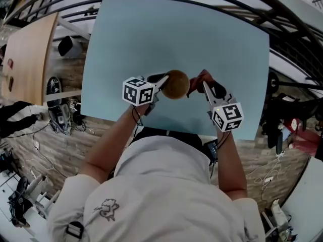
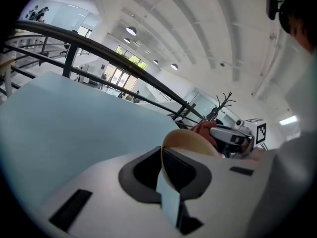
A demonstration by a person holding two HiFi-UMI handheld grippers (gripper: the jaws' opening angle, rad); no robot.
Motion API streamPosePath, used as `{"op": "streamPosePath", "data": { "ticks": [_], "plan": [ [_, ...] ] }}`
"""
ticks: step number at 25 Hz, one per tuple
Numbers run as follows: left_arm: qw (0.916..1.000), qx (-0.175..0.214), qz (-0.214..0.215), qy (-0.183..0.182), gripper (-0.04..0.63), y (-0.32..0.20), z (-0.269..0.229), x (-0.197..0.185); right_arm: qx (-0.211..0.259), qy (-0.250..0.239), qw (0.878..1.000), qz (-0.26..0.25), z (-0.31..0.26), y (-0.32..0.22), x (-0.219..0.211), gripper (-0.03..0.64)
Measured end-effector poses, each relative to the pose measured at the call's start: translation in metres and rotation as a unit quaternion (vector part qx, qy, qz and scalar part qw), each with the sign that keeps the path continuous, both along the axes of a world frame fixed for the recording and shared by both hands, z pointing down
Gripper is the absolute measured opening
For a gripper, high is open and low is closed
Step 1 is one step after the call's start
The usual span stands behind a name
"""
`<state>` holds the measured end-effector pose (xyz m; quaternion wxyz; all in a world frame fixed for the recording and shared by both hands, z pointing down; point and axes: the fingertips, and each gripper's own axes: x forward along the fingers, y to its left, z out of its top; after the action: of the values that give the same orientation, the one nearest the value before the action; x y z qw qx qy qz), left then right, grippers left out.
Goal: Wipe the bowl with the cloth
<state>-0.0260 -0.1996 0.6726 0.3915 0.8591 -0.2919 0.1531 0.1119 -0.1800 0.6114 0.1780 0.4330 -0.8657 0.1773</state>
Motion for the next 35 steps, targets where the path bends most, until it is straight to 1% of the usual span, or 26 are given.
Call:
{"op": "streamPosePath", "data": {
  "ticks": [4,8,12,14,17,21,26,35],
  "plan": [
    [0.9997,-0.011,-0.002,-0.023,0.023,0.002,0.026,0.005,-0.02,-0.003,1.0,0.004,0.024,0.004,0.008,0.094],
    [0.9983,-0.016,-0.015,-0.053,0.024,0.0,0.053,0.001,-0.035,-0.004,0.999,0.003,0.043,0.007,0.008,0.094],
    [0.9948,-0.002,-0.021,-0.1,0.024,-0.001,0.088,-0.001,-0.05,-0.004,0.999,0.004,0.062,0.01,0.009,0.094],
    [0.9933,0.0,-0.026,-0.113,0.023,-0.002,0.103,-0.001,-0.055,-0.006,0.998,0.004,0.07,0.011,0.011,0.094],
    [0.9922,-0.01,-0.034,-0.12,0.024,0.0,0.12,0.003,-0.063,-0.009,0.998,0.004,0.08,0.014,0.015,0.094],
    [0.9919,-0.02,-0.025,-0.123,0.025,0.006,0.138,0.007,-0.074,-0.014,0.997,0.008,0.09,0.018,0.019,0.094],
    [0.9911,-0.012,-0.031,-0.129,0.025,0.007,0.144,0.003,-0.076,-0.014,0.997,0.003,0.093,0.022,0.017,0.094],
    [0.9896,0.0,-0.035,-0.139,0.031,0.009,0.15,0.011,-0.084,-0.015,0.996,0.001,0.101,0.029,0.021,0.094]
  ]
}}
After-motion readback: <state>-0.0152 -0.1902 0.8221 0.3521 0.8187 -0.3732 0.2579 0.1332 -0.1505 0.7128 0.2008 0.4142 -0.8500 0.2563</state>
